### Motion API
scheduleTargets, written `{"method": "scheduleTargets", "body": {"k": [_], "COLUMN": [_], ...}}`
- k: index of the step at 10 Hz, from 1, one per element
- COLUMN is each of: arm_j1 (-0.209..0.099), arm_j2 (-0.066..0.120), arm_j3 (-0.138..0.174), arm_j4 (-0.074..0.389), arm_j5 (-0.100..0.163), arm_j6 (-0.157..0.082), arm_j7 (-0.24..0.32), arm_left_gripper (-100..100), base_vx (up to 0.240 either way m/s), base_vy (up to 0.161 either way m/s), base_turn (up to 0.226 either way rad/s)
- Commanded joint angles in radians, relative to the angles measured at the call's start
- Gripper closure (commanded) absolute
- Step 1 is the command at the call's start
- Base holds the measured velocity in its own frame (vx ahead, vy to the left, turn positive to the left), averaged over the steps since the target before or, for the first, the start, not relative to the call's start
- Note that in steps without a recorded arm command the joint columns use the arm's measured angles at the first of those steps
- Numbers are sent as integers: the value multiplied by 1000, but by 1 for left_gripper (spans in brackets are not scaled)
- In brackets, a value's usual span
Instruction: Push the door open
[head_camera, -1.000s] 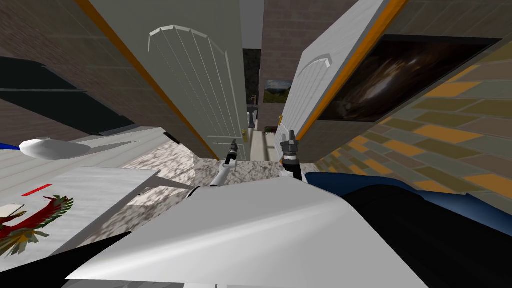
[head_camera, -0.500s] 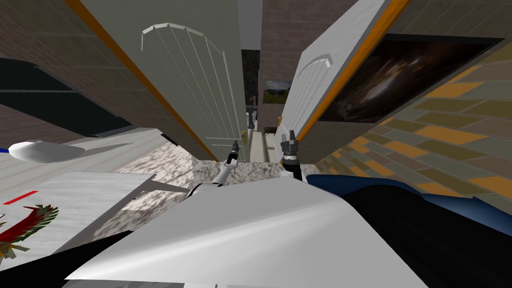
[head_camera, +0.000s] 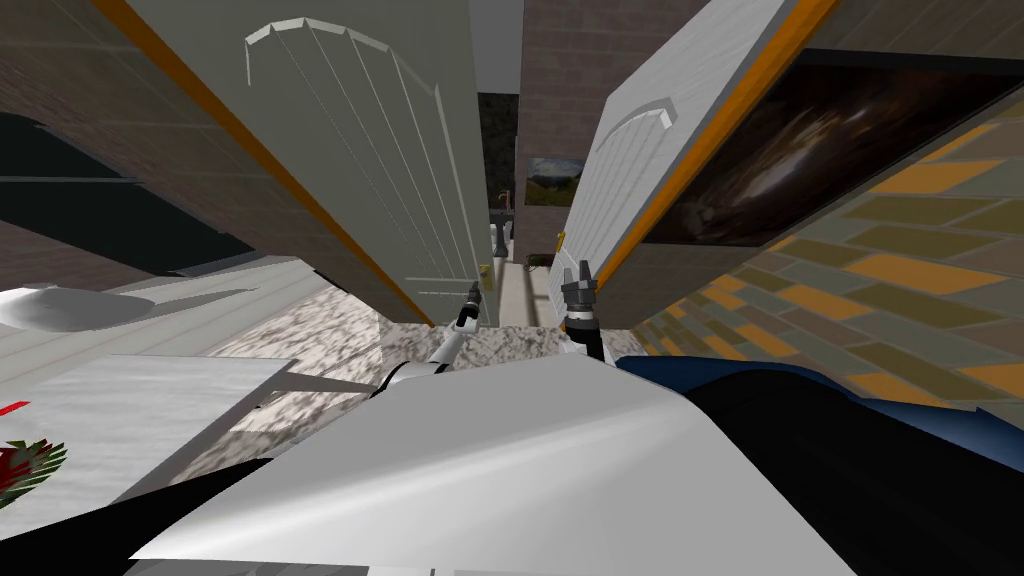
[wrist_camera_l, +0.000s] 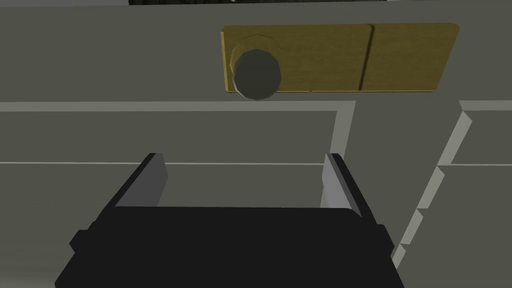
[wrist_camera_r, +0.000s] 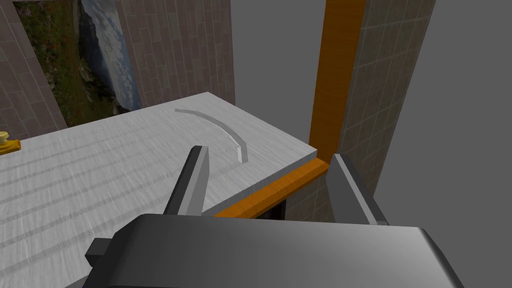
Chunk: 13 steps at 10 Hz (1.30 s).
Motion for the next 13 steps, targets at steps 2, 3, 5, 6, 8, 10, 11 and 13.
{"method": "scheduleTargets", "body": {"k": [2,3,5,6,8,10,11,13], "arm_j1": [0,0,0,0,-1,-1,-1,-1], "arm_j2": [30,30,44,45,35,9,16,16], "arm_j3": [3,3,7,9,13,16,16,16], "arm_j4": [2,2,5,6,8,10,11,11], "arm_j5": [1,1,3,3,4,6,5,5], "arm_j6": [0,0,-1,-1,-2,-2,-3,-3], "arm_j7": [-1,-1,-2,-2,-3,-4,-5,-5], "arm_left_gripper": [-100,-100,-100,-100,-100,-100,-100,100], "base_vx": [123,112,168,204,210,191,88,-24], "base_vy": [-23,-20,-17,-52,-53,-28,-23,6], "base_turn": [-22,0,-25,-25,-19,-23,-1,1]}}
